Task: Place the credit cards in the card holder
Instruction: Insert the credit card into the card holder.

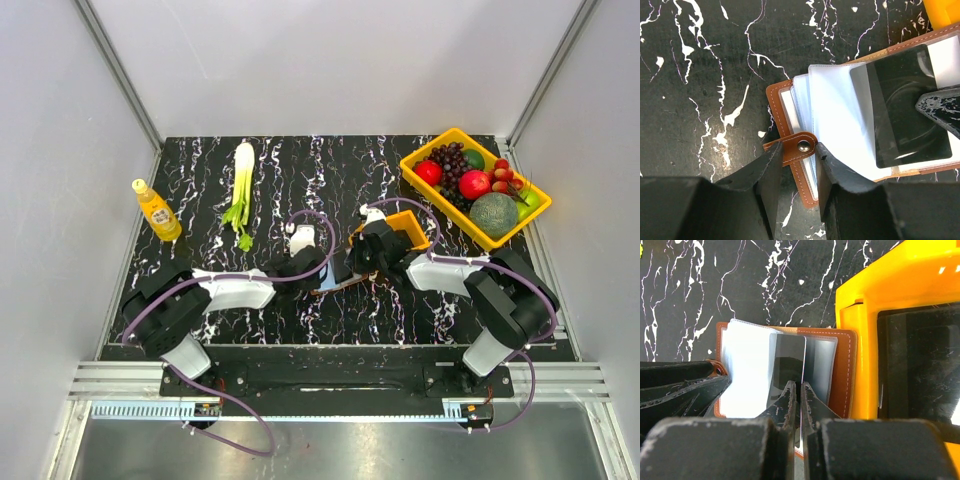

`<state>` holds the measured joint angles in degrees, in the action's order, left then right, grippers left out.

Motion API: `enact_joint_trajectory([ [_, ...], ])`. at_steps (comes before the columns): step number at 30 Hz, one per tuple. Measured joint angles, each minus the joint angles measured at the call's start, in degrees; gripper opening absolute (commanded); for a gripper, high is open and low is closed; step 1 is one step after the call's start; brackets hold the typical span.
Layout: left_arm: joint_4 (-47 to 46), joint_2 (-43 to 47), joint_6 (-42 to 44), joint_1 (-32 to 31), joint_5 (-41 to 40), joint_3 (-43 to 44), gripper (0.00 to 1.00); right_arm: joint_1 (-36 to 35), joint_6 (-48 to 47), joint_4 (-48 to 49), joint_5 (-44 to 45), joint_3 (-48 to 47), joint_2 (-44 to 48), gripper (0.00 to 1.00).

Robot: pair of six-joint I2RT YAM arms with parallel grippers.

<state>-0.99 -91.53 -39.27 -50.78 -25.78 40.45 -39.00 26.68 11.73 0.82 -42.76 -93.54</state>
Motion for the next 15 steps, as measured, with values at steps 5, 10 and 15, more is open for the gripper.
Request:
enact_joint_trajectory([
  [5,-0.70,-0.90,0.33,-0.07,-0.76,0.55,0.34,0.00,0.09,0.63,1.29,0.02,0.00,0.08],
  [10,-0.66,-1.62,0.44,-0.26,-1.57,1.22,0.34,0.00,0.17,1.03,1.90,0.02,-0.02,0.08],
  [15,-0.68,-1.64,0.42,-0.28,-1.68,1.22,0.34,0.02,2.80,3.39,1.99,1.25,-0.20,0.08],
])
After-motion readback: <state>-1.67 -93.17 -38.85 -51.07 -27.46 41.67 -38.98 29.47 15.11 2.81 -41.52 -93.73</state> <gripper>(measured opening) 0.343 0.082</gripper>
